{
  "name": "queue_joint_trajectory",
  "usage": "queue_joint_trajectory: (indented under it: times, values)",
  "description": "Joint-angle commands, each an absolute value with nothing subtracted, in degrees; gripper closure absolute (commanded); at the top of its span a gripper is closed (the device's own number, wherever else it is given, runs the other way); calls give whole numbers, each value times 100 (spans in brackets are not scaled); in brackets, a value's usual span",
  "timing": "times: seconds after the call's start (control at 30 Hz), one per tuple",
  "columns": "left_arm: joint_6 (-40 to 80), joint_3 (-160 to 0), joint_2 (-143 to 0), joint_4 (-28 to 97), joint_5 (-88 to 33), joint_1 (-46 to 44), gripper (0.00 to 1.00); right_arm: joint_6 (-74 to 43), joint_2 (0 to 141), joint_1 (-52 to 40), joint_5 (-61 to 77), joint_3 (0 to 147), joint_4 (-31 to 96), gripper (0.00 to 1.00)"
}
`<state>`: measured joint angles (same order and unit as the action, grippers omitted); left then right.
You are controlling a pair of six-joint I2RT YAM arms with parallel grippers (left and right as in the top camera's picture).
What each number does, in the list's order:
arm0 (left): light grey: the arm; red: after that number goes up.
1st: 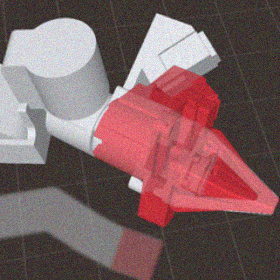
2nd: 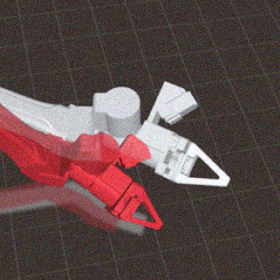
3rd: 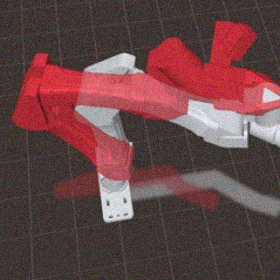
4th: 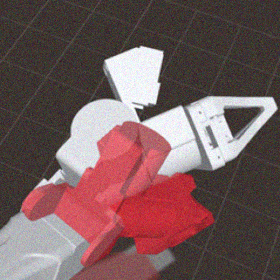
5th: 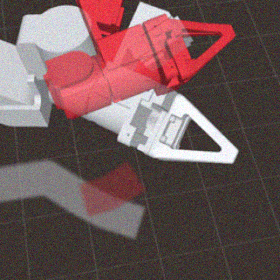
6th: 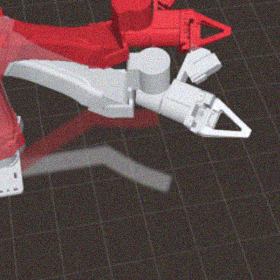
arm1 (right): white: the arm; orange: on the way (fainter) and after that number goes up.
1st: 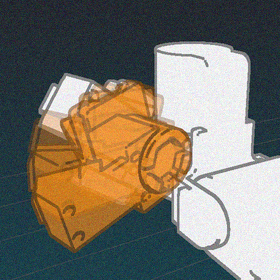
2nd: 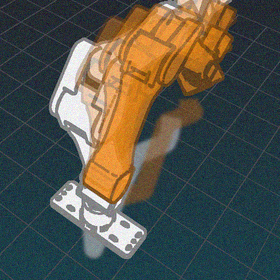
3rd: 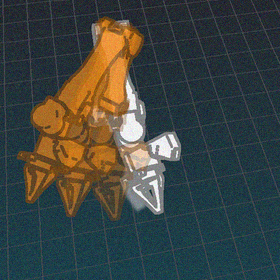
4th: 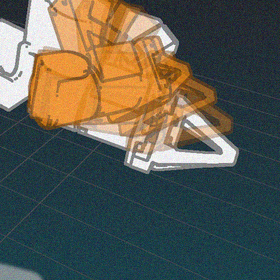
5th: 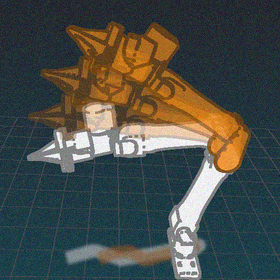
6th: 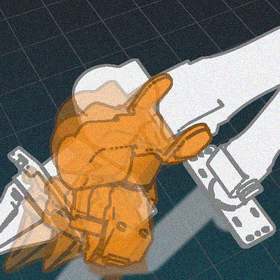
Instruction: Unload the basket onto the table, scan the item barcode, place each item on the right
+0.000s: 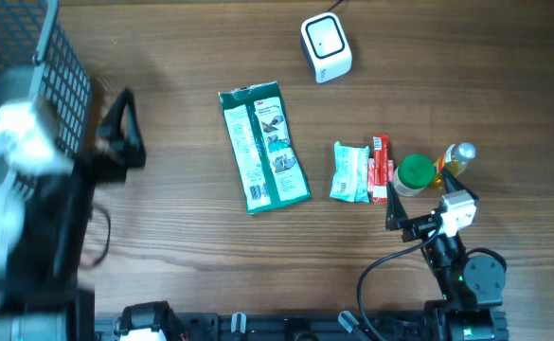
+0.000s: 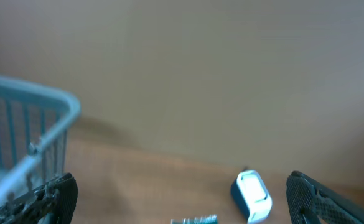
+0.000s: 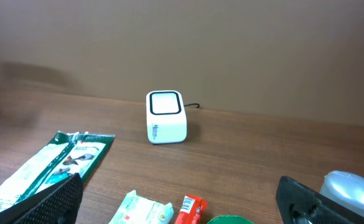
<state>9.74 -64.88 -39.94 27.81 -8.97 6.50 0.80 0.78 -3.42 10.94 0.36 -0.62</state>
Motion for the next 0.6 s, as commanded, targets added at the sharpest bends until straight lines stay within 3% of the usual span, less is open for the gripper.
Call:
queue_joint_trajectory:
  times: [0.0,0.4,0.57]
  values:
    - [943,-6521,-3350,2808,-893,687,0,150,43,-314,1151,30,-84,0]
    - [945,-5103,-1570,2856,-377,687,0,148,43,-314,1151,30,-82,0]
    - [945,-4209,-1186,3750,-375,687,0,148,43,-314,1151,30,-84,0]
